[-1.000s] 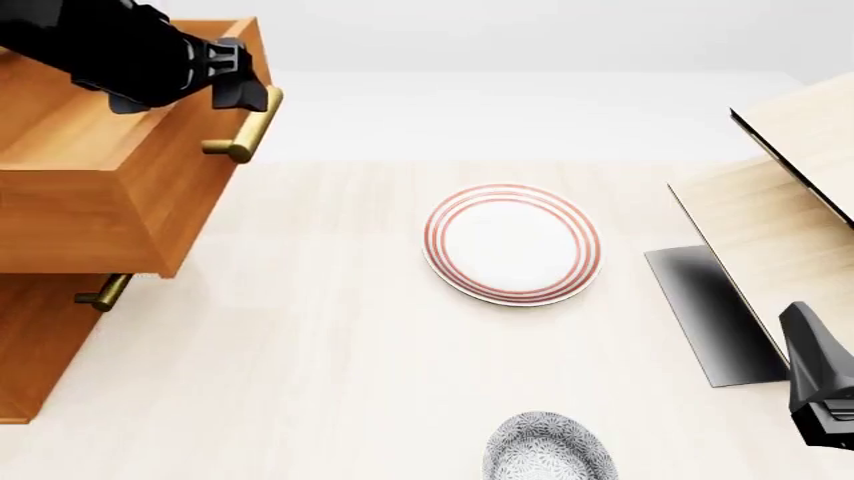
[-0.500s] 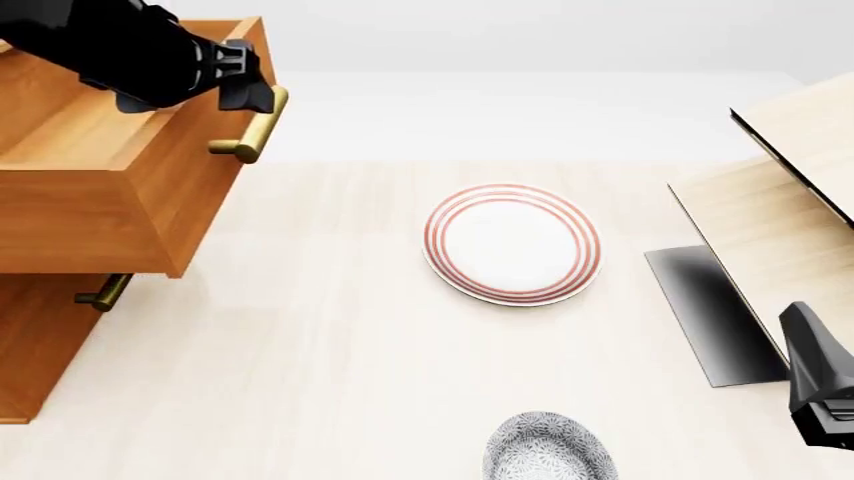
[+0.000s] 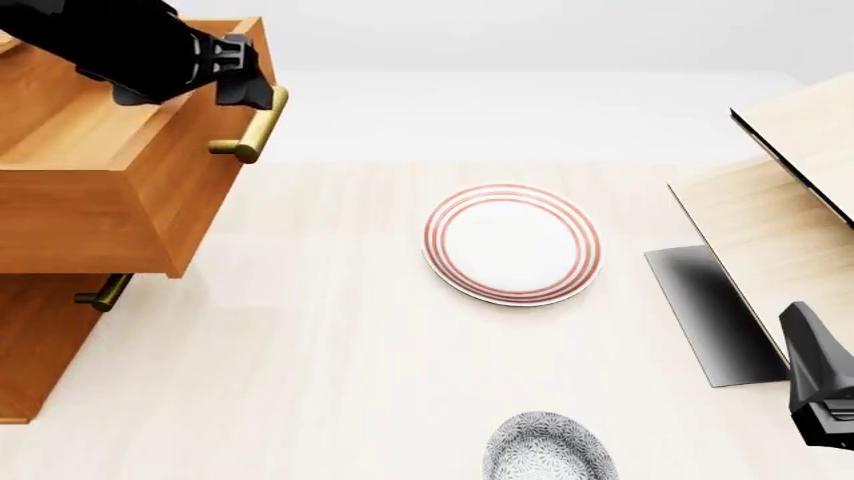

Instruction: Open the top drawer of the cabinet and put the bowl in it.

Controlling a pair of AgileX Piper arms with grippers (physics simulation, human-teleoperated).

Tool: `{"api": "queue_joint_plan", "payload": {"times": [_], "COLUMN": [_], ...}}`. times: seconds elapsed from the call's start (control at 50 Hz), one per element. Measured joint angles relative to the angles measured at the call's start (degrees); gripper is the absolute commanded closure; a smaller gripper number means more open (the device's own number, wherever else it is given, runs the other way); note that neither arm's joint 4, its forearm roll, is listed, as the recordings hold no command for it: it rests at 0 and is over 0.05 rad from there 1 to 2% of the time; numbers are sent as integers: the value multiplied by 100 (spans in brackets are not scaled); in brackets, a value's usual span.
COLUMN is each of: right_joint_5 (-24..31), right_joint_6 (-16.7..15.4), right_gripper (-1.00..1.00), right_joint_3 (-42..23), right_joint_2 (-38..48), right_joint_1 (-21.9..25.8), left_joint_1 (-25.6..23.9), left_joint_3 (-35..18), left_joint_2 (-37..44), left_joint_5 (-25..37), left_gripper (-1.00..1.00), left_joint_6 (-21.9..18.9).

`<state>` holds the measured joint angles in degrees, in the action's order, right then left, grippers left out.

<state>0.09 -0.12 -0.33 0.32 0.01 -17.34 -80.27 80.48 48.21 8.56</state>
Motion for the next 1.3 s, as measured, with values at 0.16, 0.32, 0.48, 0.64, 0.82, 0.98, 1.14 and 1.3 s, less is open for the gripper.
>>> {"api": "queue_joint_plan", "payload": {"times": [0.16, 0.32, 0.48, 0.64, 0.82, 0.98, 1.14, 1.3], "right_joint_5": [0, 0, 0, 0, 0, 0, 0, 0], "right_joint_6": [0, 0, 0, 0, 0, 0, 0, 0], "right_gripper": [-100, -100, -100, -100, -100, -100, -100, -100], "right_joint_3": [0, 0, 0, 0, 0, 0, 0, 0], "right_joint_2": [0, 0, 0, 0, 0, 0, 0, 0], "right_joint_1": [0, 0, 0, 0, 0, 0, 0, 0], "left_joint_1": [15, 50, 83, 114, 152, 150, 68, -60], "left_joint_3": [-213, -461, -733, -925, -1044, -1136, -1104, -973], "left_joint_2": [-46, -119, -170, -247, -380, -508, -645, -821], "left_joint_5": [138, 317, 522, 699, 860, 943, 948, 920], "left_gripper": [-100, -100, -100, -100, -100, -100, -100, -100], "left_joint_6": [-124, -265, -392, -513, -680, -931, -1245, -1508]}}
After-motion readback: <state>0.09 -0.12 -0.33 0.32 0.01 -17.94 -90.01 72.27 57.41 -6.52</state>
